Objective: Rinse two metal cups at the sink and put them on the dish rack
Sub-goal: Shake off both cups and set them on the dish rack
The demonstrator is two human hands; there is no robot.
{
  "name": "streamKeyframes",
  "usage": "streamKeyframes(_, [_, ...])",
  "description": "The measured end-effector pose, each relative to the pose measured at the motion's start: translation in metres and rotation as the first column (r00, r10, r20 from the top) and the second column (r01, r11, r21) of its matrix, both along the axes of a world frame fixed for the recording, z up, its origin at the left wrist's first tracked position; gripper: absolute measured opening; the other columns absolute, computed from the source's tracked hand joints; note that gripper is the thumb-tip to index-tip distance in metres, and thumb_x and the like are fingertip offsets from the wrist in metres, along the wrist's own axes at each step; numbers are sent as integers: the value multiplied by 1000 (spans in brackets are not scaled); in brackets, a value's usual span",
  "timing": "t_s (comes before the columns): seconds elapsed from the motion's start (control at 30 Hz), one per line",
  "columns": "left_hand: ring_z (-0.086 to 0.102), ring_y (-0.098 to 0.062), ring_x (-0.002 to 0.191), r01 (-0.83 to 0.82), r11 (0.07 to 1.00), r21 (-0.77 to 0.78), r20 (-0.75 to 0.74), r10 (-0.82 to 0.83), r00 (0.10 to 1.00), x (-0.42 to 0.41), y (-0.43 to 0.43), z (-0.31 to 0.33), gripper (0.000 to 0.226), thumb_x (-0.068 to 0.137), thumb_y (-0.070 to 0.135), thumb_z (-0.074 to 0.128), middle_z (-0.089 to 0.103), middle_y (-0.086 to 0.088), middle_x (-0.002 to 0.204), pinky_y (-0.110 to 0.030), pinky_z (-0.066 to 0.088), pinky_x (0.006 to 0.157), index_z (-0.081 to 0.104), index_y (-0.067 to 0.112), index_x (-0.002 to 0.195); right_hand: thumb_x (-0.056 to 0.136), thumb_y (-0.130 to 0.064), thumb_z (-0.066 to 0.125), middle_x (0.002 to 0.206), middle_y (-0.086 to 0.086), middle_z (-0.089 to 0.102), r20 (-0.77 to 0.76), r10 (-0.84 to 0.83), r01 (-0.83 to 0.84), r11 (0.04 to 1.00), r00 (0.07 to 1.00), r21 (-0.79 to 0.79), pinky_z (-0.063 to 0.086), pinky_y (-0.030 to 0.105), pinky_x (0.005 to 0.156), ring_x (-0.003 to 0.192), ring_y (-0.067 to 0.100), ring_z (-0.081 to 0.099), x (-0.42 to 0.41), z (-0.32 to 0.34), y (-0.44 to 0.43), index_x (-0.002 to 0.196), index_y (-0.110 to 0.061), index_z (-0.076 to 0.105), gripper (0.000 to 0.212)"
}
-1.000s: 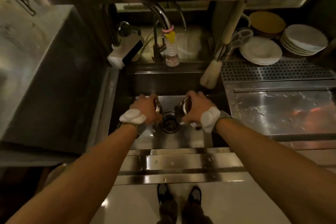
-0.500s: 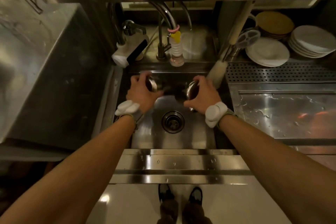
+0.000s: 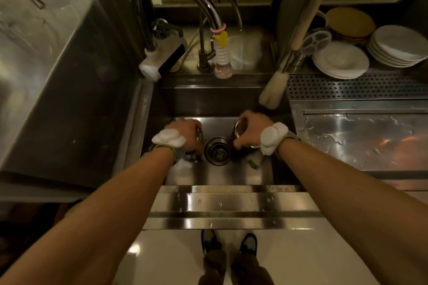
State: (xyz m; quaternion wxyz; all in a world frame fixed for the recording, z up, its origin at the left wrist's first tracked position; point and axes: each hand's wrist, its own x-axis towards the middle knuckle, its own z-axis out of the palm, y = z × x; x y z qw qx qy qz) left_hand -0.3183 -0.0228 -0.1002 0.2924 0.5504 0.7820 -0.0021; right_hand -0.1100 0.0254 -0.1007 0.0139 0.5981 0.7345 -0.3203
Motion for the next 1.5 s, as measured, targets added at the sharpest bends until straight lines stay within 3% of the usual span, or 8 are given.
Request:
streamKeyframes(0.07, [63, -25, 106, -71, 997, 27, 51, 69, 996, 2, -9, -10, 71, 54, 47, 83, 63, -2, 122, -28, 49, 83, 56, 32, 119, 56, -36, 85, 130, 9, 48, 68, 82, -81, 997, 994, -19, 50, 41, 94, 114, 32, 53, 4, -12, -10, 131, -21, 43, 87])
streamKeyframes(0.23, [60, -20, 109, -497, 780, 380, 425, 330, 843, -6, 5, 4, 71, 60, 39, 84, 61, -1, 118, -32, 49, 94, 53, 27, 122, 62, -29, 84, 137, 8, 39, -287, -189, 245, 954, 939, 171, 46, 42, 100, 121, 31, 47, 10, 4, -6, 132, -22, 36, 85])
streamKeyframes(0.4, [59, -33, 111, -117, 987, 106, 109, 105, 988, 6, -15, -12, 69, 67, 39, 79, 49, -7, 130, -35, 47, 93, 49, 32, 128, 58, -40, 84, 132, 9, 45, 128, 92, -93, 996, 987, -1, 50, 38, 90, 115, 33, 52, 19, -17, -25, 132, -23, 40, 88])
streamKeyframes(0.6, [57, -26, 113, -364, 895, 258, 229, 310, 923, 0, 3, -1, 76, 58, 45, 82, 57, -6, 127, -34, 45, 98, 51, 32, 126, 62, -31, 84, 137, 9, 38, -254, -195, 248, 949, 947, 196, 46, 40, 98, 119, 32, 48, 12, 3, -14, 130, -22, 37, 84])
streamKeyframes(0.77, [62, -23, 108, -53, 999, 11, 99, 51, 994, 5, -6, -4, 72, 57, 47, 82, 62, -2, 123, -28, 49, 88, 55, 31, 122, 59, -43, 83, 124, 6, 54, 124, 113, -117, 993, 986, 24, 50, 34, 85, 105, 28, 58, 4, -2, -14, 125, -22, 46, 78])
streamKeyframes(0.93, [58, -29, 111, 48, 998, 35, 41, -49, 998, 8, 2, 23, 82, 58, 48, 78, 53, -8, 128, -36, 49, 93, 45, 33, 131, 60, -35, 84, 128, 10, 43, -27, -36, 36, 999, 999, 21, 50, 38, 90, 109, 32, 55, -2, 20, -12, 131, -24, 38, 85])
streamKeyframes(1.23, [57, -30, 114, 96, 994, 60, -81, -91, 993, 15, -23, 103, 83, 62, 48, 77, 52, -10, 131, -38, 51, 93, 42, 29, 135, 62, -41, 81, 130, 12, 43, 66, 166, -175, 973, 984, 149, 51, 37, 93, 111, 32, 54, 4, 103, -21, 137, -32, 38, 86])
streamKeyframes(1.5, [58, -23, 112, -53, 986, 158, 33, 48, 998, 33, -51, 157, 75, 65, 27, 82, 58, -5, 126, -28, 47, 81, 47, 19, 131, 64, -42, 78, 126, 6, 52, 20, 268, -265, 933, 963, 246, 48, 30, 78, 107, 26, 55, 13, 160, -40, 134, -29, 42, 80])
